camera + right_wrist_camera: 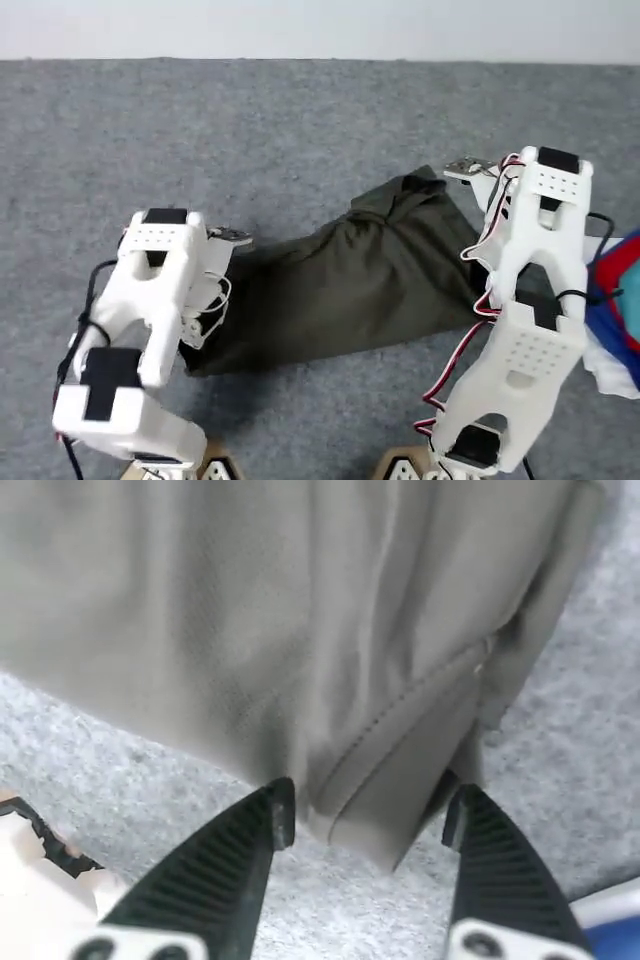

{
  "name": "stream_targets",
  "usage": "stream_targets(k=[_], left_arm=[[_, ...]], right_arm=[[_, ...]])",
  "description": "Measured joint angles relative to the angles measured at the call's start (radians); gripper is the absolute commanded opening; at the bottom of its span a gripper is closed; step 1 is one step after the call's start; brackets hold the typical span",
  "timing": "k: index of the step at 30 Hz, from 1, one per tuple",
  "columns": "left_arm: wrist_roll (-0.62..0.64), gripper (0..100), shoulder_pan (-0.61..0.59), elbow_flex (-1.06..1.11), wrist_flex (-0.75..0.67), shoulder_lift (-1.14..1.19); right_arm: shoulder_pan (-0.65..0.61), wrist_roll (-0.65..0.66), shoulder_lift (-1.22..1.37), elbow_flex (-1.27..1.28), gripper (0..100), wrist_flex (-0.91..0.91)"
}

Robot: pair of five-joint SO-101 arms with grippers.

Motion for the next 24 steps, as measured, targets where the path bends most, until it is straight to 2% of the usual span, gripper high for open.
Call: stream_targets(k=[5,10,14,20,24], left_arm=[[0.0,2,-0.031,0.011,0.0,-0.034],[0.0,10,-0.109,0.009,0.0,-0.003],[0.0,16,-0.215,-0.071,0.002,0.051],[-0.043,16,-0.334,-0.195,0.002,0.074],[-0.054,9,-0.364,-0.199,0.002,0.074]], right_arm=[[0.0,0.0,0.0,0.0,25.3,0.0],[0.0,0.0,-0.006,0.0,25.3,0.0],[0.0,0.0,-0.084,0.0,25.5,0.0],[-0.044,0.034,-0.19,0.0,26.1,-0.005],[-0.055,0.034,-0.195,0.0,35.7,-0.106]])
